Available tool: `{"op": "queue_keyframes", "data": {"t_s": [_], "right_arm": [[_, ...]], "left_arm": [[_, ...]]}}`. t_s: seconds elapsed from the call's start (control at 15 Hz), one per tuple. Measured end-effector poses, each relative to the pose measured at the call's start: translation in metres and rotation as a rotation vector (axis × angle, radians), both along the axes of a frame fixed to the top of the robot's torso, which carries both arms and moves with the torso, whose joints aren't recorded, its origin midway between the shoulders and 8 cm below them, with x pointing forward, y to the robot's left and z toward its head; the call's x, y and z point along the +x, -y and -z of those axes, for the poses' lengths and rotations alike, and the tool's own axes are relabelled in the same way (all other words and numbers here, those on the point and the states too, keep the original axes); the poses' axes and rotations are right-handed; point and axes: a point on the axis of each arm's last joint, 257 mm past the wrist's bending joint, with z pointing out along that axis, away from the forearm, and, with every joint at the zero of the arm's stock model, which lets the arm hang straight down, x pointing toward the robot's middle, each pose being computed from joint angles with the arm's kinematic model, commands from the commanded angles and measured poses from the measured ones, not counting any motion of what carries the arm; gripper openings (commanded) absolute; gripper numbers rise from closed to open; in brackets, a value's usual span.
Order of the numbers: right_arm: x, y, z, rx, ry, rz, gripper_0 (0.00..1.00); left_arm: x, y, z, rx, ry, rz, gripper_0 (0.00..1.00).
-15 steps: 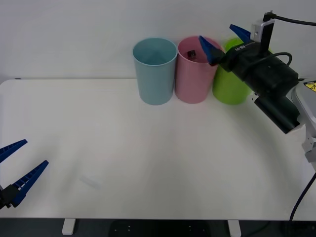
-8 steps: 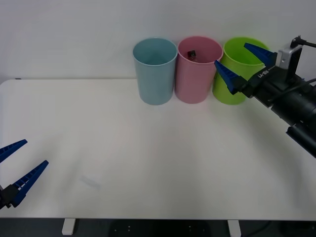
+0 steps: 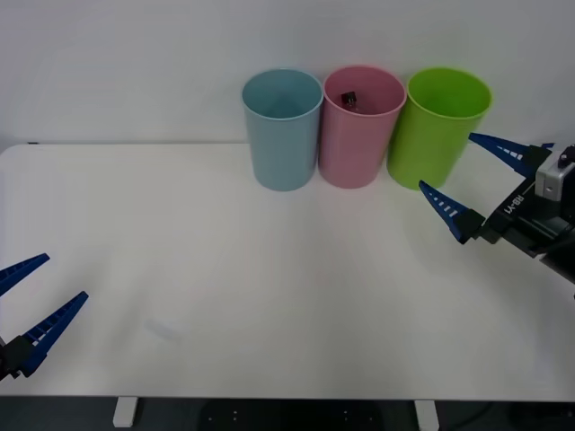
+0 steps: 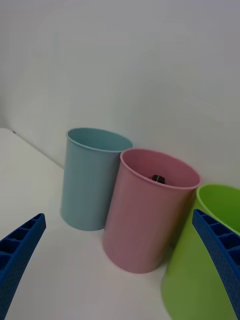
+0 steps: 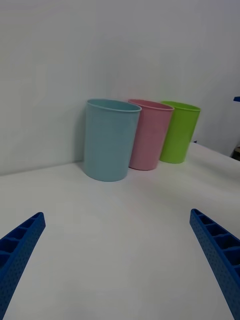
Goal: Grasp the object on the table and drop it into the matching bin: aluminum can to the light blue bin, PET bottle to the pink bin.
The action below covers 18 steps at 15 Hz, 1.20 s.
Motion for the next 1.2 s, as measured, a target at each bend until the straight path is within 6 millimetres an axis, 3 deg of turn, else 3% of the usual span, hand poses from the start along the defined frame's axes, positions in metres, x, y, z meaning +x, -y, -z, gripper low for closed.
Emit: {"op": "queue_keyframes", "data": {"t_s": [0.27,0.67,1.2], "right_arm": [[-0.034,0.021,0.031,-0.047,-0.054,-0.029,1.00],[-0.079,0.035,0.062,-0.076,-0.135,-0.089,1.00],[-0.118,0.044,0.096,-0.085,-0.229,-0.111,1.00]], "left_arm": [[0.000,0.000,0.000,0.000,0.000,0.000,1.00],[0.000,0.000,0.000,0.000,0.000,0.000,1.00],[0.000,0.000,0.000,0.000,0.000,0.000,1.00]]}}
